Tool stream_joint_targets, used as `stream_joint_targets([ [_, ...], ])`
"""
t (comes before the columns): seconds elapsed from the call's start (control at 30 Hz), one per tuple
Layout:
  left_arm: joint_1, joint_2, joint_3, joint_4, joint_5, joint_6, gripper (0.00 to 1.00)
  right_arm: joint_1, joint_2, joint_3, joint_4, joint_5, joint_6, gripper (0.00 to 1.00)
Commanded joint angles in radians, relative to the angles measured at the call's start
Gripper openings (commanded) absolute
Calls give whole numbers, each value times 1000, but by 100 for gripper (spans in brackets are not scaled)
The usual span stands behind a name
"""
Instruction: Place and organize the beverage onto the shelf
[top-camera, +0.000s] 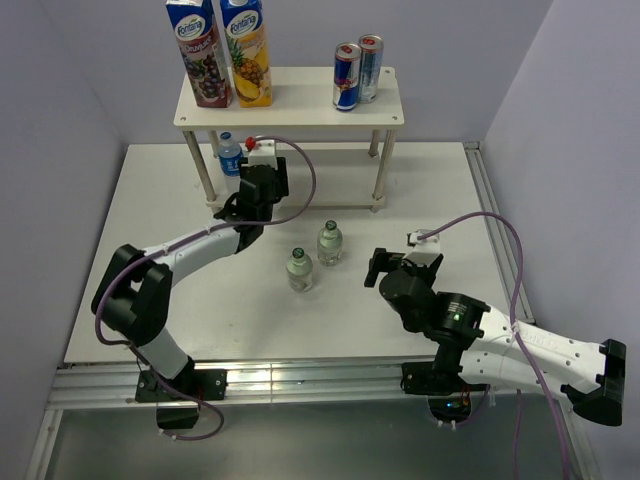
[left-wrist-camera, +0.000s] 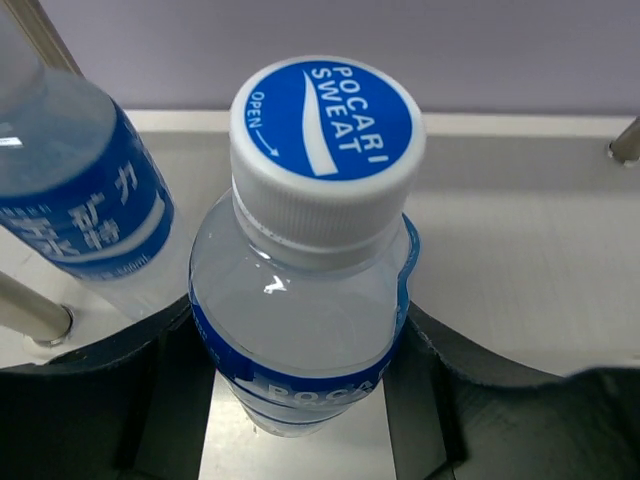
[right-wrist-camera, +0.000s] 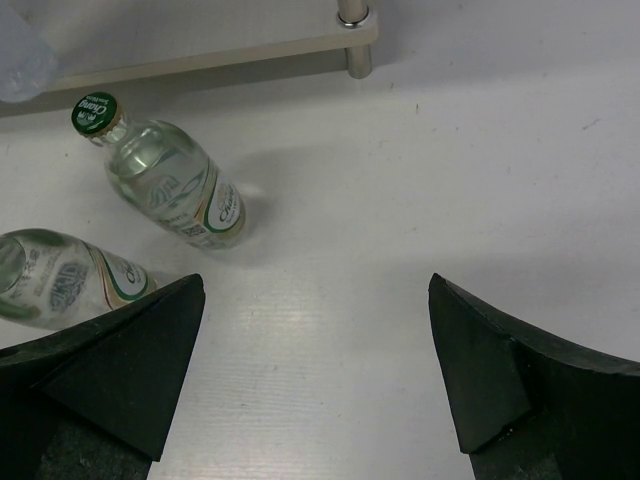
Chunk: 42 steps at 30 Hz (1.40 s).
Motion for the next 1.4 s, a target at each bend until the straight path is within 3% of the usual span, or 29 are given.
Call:
stream_joint_targets([
  [0.0,19,-32,99,223,-10,27,0,-8,4,0,16,24,0,100],
  [0.23,50,14,84,352,-3,17,0,-11,-1,-5,19,22,-2,100],
  [0.67,73,170,122,427,-58,3,0,-17,9,-3,22,16,-7,100],
  [0.87,80,189,127,440,-59,18,7,-18,16,0,20,13,-8,100],
  [0.97,85,206,153,404,-56,26,22,-19,16,-1,22,14,-7,100],
  [1.0,85,209,162,397,-56,27,36,-19,16,-3,23,13,-10,100],
  [1.1,86,203,153,389,-52,24,62,-19,15,-5,25,13,-11,100],
  [1.17,86,186,142,384,-44,27,72,-19,18,-1,25,13,-10,100],
  [1.2,85,172,141,374,-43,20,86,-21,21,-1,22,14,-8,100],
  [1.27,85,157,132,354,-32,19,95,-21,19,-1,22,14,-8,100],
  [1.37,79,115,101,340,-29,18,99,-21,15,-1,22,16,-7,100],
])
